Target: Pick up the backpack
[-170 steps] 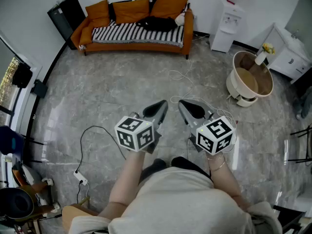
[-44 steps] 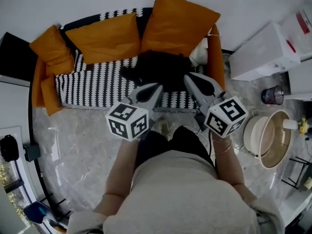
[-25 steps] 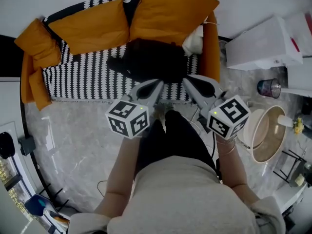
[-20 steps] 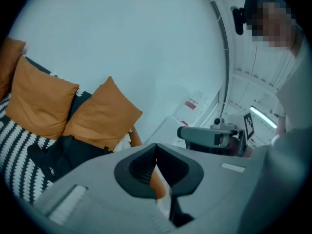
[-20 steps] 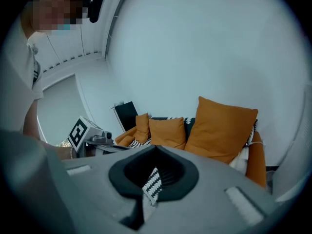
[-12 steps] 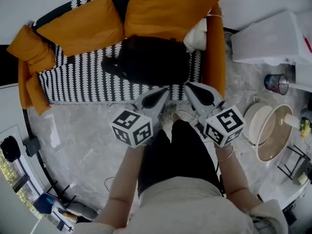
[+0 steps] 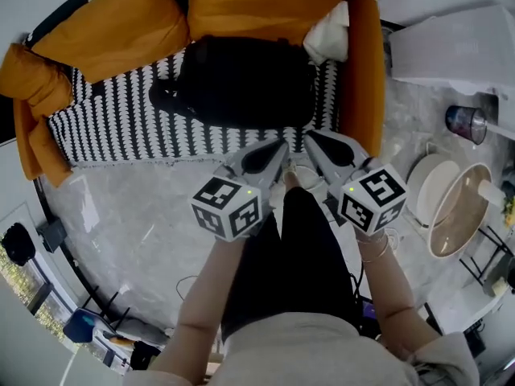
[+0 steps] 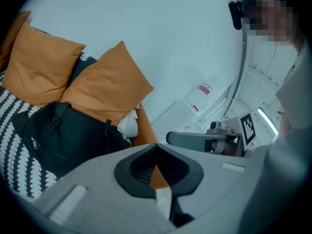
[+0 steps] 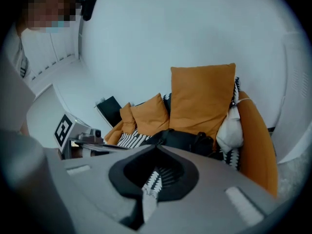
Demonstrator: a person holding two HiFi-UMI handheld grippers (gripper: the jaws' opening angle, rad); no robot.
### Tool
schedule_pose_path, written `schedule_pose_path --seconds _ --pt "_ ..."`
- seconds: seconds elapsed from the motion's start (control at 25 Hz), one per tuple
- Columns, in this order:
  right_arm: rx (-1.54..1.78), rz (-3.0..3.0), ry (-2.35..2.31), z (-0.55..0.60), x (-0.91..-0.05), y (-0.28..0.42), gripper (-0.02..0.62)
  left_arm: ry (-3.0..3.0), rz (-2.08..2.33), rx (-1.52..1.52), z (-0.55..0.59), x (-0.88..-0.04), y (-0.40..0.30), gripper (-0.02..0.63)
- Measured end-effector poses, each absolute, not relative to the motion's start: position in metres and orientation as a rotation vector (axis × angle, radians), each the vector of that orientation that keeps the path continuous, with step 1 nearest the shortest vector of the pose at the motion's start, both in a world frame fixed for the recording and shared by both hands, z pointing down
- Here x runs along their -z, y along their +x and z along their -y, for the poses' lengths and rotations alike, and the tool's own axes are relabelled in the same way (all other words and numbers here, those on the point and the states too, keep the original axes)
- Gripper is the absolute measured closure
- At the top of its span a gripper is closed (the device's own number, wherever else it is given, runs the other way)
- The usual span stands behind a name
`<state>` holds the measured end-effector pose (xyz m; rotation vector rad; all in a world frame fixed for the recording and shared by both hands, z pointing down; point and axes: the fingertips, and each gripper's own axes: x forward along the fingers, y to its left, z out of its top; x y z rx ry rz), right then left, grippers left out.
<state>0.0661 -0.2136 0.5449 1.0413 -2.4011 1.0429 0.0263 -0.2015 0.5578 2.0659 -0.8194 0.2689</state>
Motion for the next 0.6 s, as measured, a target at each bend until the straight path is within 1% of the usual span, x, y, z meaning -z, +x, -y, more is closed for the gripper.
schedule_pose_path --seconds 0.12,0.32,0.4,0.52,0.6 --pt "-1.061 2.384 1.108 0.221 -0.562 0.071 0.591 2.087 0.792 -0.298 0.206 -0.572 0.034 0.598" --pt "-1.029 2.346 1.115 0.229 -0.597 0.071 0.591 2.043 0.812 -0.312 0.209 -0.605 0.027 0.598" --pt "-1.044 2.328 1.095 0.227 -0.612 0.069 0.494 2.028 0.800 -0.327 0.206 -0.618 0.028 0.598" --pt "-1.060 2.286 1.115 0.226 -0.633 0.070 0.478 2.014 0.796 -0.348 0.206 -0.633 0.027 0.598" --pt "-1.080 2.263 1.115 0.225 -0.647 0.070 0.437 2.004 0.818 -0.372 0.207 -0.643 0.023 0.598"
